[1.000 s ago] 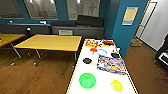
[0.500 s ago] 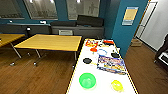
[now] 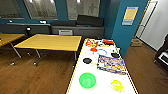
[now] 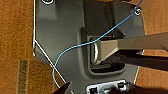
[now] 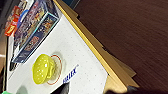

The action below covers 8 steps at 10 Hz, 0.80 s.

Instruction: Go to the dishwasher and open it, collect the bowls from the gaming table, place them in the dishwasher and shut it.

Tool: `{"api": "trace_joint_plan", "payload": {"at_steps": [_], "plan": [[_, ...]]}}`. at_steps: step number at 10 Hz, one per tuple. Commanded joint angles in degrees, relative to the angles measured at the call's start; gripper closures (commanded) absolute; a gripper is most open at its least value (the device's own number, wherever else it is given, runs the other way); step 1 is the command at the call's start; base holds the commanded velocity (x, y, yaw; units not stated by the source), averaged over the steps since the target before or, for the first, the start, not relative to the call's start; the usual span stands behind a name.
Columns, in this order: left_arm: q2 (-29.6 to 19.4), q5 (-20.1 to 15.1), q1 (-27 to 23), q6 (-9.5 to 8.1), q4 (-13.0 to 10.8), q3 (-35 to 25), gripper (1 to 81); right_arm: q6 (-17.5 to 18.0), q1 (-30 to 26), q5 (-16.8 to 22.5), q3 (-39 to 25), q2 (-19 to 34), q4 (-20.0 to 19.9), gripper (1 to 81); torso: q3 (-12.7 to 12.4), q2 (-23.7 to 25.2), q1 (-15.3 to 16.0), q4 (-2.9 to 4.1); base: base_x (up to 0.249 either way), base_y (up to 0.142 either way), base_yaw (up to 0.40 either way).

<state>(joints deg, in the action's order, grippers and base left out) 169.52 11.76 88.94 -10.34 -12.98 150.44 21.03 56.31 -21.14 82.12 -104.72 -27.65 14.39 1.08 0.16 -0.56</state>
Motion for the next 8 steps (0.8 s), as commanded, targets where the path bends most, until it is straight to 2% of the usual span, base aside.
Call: {"api": "trace_joint_plan", "payload": {"at_steps": [1,2,3,4,5,6,8], "plan": [[-0.32,-3.33,-0.65,0.05,0.24,-0.15,1.0,3.76,-6.24,3.74,5.41,-1.31,-1.97,1.0,0.00,0.00,0.00,0.00,0.000,0.000,0.000],[-0.32,-3.41,-0.74,0.05,0.15,-0.15,1.0,5.69,-7.38,4.00,7.96,-2.81,-1.53,1.0,0.00,0.00,0.00,0.00,0.000,0.000,0.000],[-0.32,-3.41,-0.83,0.05,0.24,-0.15,1.0,5.61,-8.70,4.61,8.93,-3.42,-0.05,1.0,0.00,0.00,0.00,0.00,0.000,0.000,0.000],[-0.23,-3.41,-1.09,0.05,0.50,-0.15,1.0,5.87,-10.71,4.79,8.93,-3.60,4.07,1.0,0.02,-0.02,0.02,0.00,0.000,0.000,0.000],[-0.14,-3.41,-1.18,0.05,0.59,-0.24,1.0,5.87,-12.65,5.84,9.10,-3.95,4.88,1.0,0.02,-0.02,0.02,0.00,0.000,0.000,0.000],[-0.06,-3.42,-1.18,0.05,0.59,-0.15,1.0,5.95,-14.76,8.72,9.28,-4.56,4.27,1.0,0.04,-0.02,0.02,0.00,0.000,0.000,0.000],[-0.14,-3.41,-1.18,0.05,0.85,-0.15,1.0,5.95,-17.67,10.42,9.89,-5.88,3.30,1.0,0.04,-0.04,0.05,0.00,0.000,0.000,0.000]]}}
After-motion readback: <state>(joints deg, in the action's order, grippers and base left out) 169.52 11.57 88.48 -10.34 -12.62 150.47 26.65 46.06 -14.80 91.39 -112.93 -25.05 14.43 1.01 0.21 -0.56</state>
